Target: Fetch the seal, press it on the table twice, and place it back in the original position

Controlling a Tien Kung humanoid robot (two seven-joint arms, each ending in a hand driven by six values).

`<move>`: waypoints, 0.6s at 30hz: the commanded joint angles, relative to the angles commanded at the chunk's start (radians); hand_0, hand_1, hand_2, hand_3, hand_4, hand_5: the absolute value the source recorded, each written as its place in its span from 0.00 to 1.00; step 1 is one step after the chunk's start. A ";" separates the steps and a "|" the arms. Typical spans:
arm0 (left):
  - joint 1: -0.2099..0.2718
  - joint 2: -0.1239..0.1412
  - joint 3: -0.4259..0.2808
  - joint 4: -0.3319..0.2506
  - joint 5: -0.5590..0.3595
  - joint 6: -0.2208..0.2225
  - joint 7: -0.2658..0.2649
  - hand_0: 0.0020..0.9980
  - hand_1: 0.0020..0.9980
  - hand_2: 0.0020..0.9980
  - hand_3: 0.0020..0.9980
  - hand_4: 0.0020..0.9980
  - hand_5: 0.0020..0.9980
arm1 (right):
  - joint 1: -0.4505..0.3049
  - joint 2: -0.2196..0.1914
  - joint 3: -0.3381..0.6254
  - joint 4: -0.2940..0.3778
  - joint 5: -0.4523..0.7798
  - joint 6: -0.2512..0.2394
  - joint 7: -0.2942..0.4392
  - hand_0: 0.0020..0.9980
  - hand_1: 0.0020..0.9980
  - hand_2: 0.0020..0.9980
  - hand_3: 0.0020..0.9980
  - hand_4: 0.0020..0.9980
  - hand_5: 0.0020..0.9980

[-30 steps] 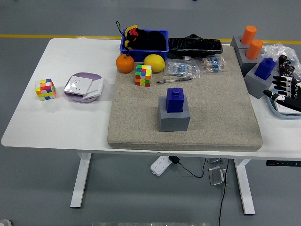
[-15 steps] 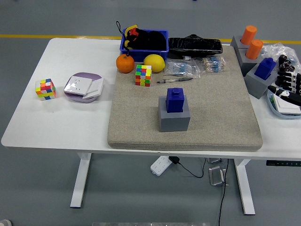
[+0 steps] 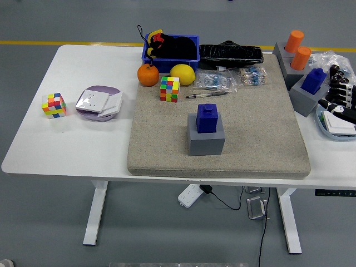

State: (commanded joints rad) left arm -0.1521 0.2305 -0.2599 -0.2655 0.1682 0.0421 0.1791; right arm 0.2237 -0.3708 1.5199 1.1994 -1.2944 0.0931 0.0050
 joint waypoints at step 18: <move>0.002 -0.007 -0.017 0.002 0.009 0.000 -0.001 0.79 0.75 0.74 0.76 0.62 0.44 | -0.006 -0.006 0.020 0.013 -0.001 -0.002 -0.001 0.85 0.80 0.80 0.76 0.92 0.30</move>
State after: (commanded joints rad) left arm -0.1498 0.2234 -0.2767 -0.2636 0.1770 0.0418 0.1784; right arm 0.2175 -0.3764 1.5398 1.2128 -1.2949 0.0914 0.0042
